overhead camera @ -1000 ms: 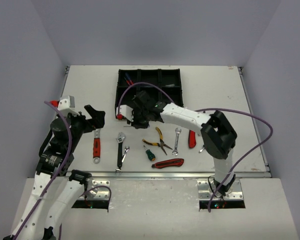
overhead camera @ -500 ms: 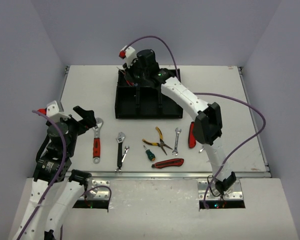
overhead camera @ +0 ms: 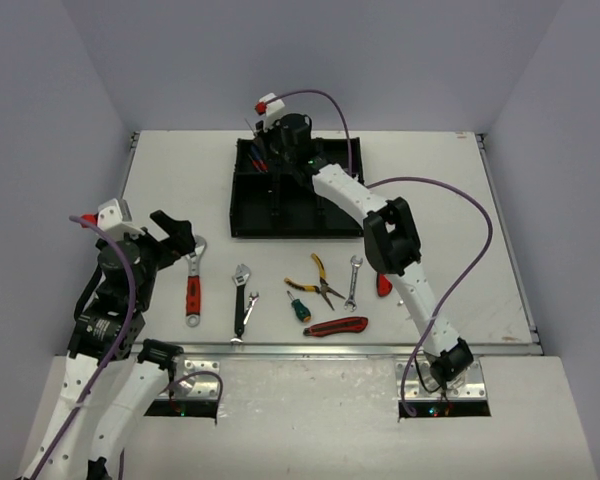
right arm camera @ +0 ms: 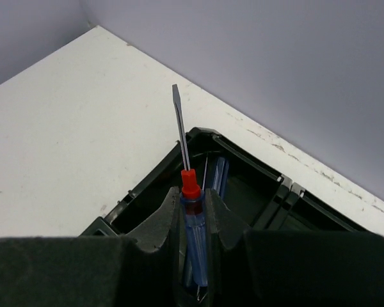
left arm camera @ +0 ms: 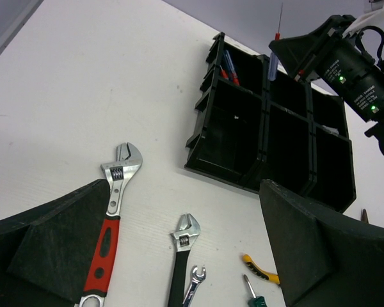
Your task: Sort the tools into containers
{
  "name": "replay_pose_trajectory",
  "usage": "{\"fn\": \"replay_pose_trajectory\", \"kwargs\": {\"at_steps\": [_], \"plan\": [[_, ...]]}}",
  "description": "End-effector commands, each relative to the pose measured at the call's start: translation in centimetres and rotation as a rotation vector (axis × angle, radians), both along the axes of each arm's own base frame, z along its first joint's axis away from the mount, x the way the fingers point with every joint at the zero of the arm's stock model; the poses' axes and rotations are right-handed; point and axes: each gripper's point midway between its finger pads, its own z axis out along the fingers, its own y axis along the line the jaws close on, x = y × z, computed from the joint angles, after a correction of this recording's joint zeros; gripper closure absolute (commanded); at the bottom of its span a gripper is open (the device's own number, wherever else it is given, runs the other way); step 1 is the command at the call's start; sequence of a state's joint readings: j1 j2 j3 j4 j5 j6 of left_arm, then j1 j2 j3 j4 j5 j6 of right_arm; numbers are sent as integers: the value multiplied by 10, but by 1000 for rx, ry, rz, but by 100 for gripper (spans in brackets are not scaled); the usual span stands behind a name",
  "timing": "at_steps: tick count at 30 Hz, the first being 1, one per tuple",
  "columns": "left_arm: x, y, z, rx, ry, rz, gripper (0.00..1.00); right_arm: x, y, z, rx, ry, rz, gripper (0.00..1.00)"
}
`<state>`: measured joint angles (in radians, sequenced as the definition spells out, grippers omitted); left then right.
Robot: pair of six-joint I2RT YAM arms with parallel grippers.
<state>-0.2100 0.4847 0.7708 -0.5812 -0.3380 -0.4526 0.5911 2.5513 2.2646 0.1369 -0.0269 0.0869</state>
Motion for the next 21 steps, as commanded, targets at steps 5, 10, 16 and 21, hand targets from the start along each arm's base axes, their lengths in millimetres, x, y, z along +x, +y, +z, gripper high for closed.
{"fn": "replay_pose_trajectory", "kwargs": {"at_steps": [5, 10, 16, 21], "plan": [[4, -17, 10, 2, -20, -75, 0, 22, 5, 45, 112, -211, -15, 100], [1, -16, 12, -1, -31, -74, 0, 29, 7, 9, 87, -193, -12, 100], [1, -17, 13, -2, -34, -80, 0, 28, 5, 15, 107, -180, -9, 94], [1, -19, 13, -4, -37, -89, 0, 16, 5, 48, 115, -176, 23, 48]]}}
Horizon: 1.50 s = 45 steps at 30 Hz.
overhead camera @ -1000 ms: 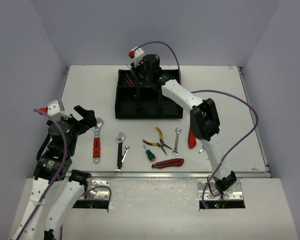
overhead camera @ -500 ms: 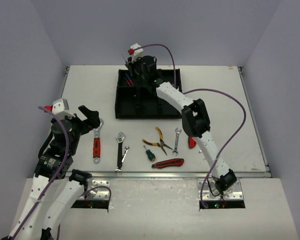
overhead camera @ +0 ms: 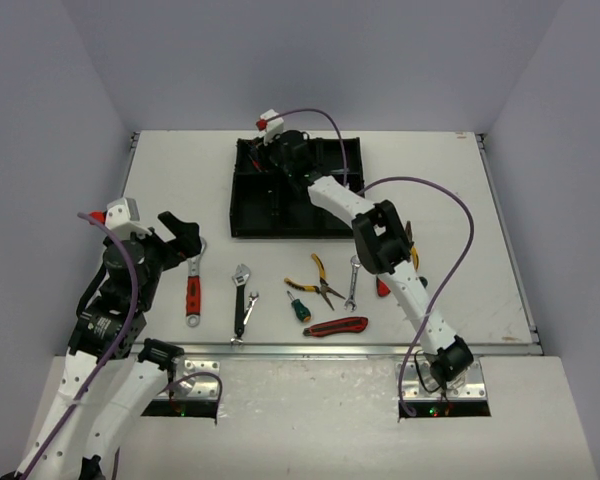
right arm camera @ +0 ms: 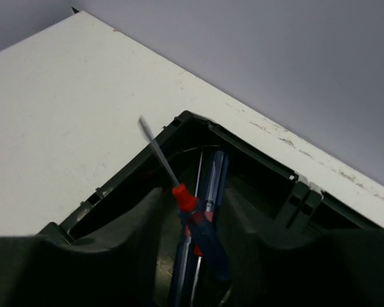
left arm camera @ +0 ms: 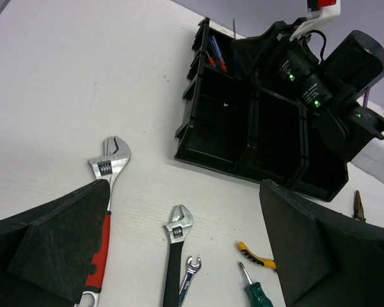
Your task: Sort the tools into containers
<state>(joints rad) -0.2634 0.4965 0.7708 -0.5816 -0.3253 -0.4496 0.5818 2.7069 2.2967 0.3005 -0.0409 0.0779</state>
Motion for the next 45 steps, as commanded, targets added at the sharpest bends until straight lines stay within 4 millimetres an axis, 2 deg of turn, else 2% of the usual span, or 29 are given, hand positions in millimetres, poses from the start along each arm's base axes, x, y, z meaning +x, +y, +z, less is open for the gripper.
{"fn": "replay_pose_trajectory", "kwargs": {"at_steps": [1, 3, 6, 8, 10, 11, 12, 15, 19, 20, 21, 22, 24, 27, 28, 29, 32, 34, 36, 38, 40, 45], "plan": [[0, -4, 16, -8, -50, -23, 0, -7, -4, 120, 103, -147, 20, 42], [0, -4, 16, -8, -51, -22, 0, -16, -10, 153, 111, -164, 23, 28], [1, -3, 16, -6, -48, -18, 0, -31, -23, 190, 104, -172, 11, 21], [1, -2, 16, -6, -47, -12, 0, -50, -41, 212, 79, -127, -23, 18], [0, 0, 16, -6, -50, 3, 0, -72, -61, 219, 60, -39, -68, 2], [0, 1, 16, -7, -49, 10, 0, -89, -79, 215, 29, 36, -115, 1], [1, 3, 16, -6, -48, 20, 0, -91, -80, 214, 45, 57, -123, 1], [1, 12, 14, -3, -37, 66, 0, -152, -131, 181, -4, 275, -228, 1], [0, 17, 13, -7, -34, 97, 0, -219, -158, 142, 4, 425, -206, 1], [0, 18, 14, -8, -37, 100, 0, -234, -159, 139, 26, 442, -179, 1], [0, 19, 14, -9, -37, 108, 0, -258, -159, 130, 57, 461, -119, 1], [0, 20, 13, -8, -36, 112, 0, -272, -158, 108, 49, 508, -96, 1], [-1, 22, 14, -12, -42, 120, 0, -311, -160, 85, -6, 570, -92, 1], [-1, 22, 14, -13, -43, 121, 0, -344, -162, 58, -132, 609, -123, 1], [-1, 23, 14, -13, -43, 124, 0, -357, -166, 43, -193, 635, -153, 1], [-1, 23, 14, -13, -43, 125, 0, -360, -167, 40, -196, 647, -166, 1], [-1, 25, 13, -14, -39, 137, 0, -390, -157, 7, -226, 712, -161, 1], [-2, 26, 13, -16, -41, 145, 0, -398, -139, -3, -205, 705, -123, 1], [-2, 26, 13, -17, -41, 145, 0, -407, -129, -25, -260, 722, -116, 1], [-2, 26, 12, -18, -40, 144, 0, -411, -118, -32, -306, 735, -119, 2], [-2, 25, 12, -18, -40, 139, 0, -414, -116, -54, -389, 759, -138, 6], [0, 23, 11, -17, -36, 131, 0, -425, -97, -75, -421, 796, -111, 25]]}}
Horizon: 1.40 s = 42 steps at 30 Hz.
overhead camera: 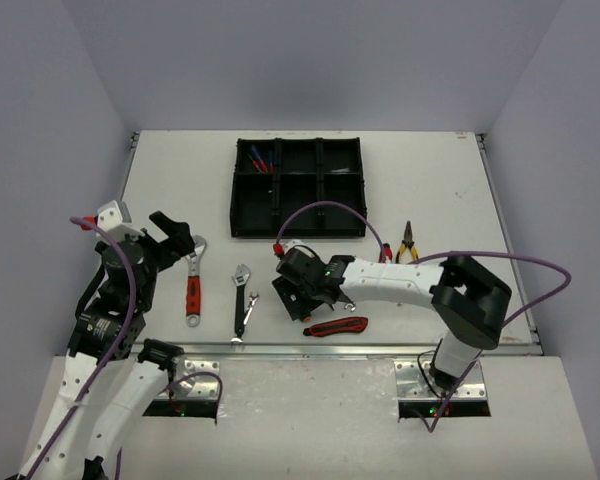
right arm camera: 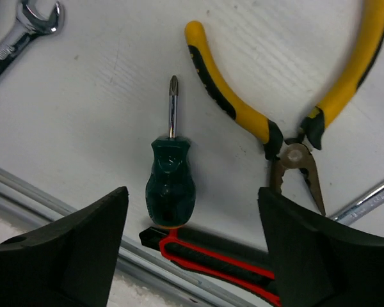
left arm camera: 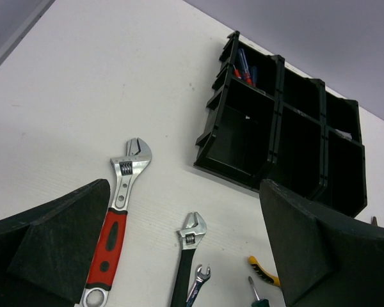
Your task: Sort the tools into containers
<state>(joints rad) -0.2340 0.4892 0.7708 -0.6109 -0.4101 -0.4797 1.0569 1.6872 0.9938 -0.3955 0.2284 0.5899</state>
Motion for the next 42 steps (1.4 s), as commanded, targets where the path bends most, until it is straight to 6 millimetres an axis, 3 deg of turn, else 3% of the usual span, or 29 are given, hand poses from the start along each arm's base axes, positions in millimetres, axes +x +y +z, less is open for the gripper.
{"fn": "replay_pose_trajectory", "kwargs": {"at_steps": [1, 5, 10, 11, 13, 14, 16, 21, 25, 26, 27, 31, 34, 35, 37, 39, 42], "plan": [[3, 1, 15, -16, -48, 8, 0, 5, 25, 3, 39, -16, -28, 29], [4, -2, 14, -16, -46, -9, 0, 5, 30, -11, 22, 2, -39, 48], [4, -3, 15, -15, -49, -18, 0, -2, 34, -29, -2, 58, -33, 51], [4, -3, 16, -16, -52, -19, 0, -3, 35, -32, -5, 67, -31, 56], [3, -4, 16, -16, -56, -22, 0, -5, 40, -30, -3, 67, -22, 79], [3, -3, 17, -17, -58, -21, 0, -5, 40, -29, -3, 65, -20, 82], [3, -4, 17, -17, -61, -23, 0, -5, 45, -13, 16, 38, -5, 94], [2, -3, 19, -18, -67, -21, 0, 9, 57, 55, 125, -86, 51, 100], [0, -2, 20, -19, -76, -16, 0, 61, 51, 117, 188, -229, 23, 100], [0, -2, 21, -21, -78, -15, 0, 74, 50, 125, 204, -237, 17, 100], [0, -1, 21, -21, -79, -14, 0, 105, 42, 144, 241, -264, -30, 100], [0, -2, 19, -19, -74, -16, 0, 182, 42, 172, 284, -362, -28, 100], [1, -3, 19, -19, -71, -22, 0, 260, 48, 205, 292, -494, -24, 100], [1, -3, 19, -18, -71, -24, 0, 279, 54, 205, 280, -522, -6, 100], [2, -4, 19, -17, -70, -27, 0, 324, 51, 176, 209, -553, 15, 100], [2, -5, 18, -17, -68, -32, 0, 355, 45, 191, 200, -638, 2, 100], [2, -6, 18, -16, -67, -40, 0, 398, 37, 181, 142, -749, 24, 100]]}}
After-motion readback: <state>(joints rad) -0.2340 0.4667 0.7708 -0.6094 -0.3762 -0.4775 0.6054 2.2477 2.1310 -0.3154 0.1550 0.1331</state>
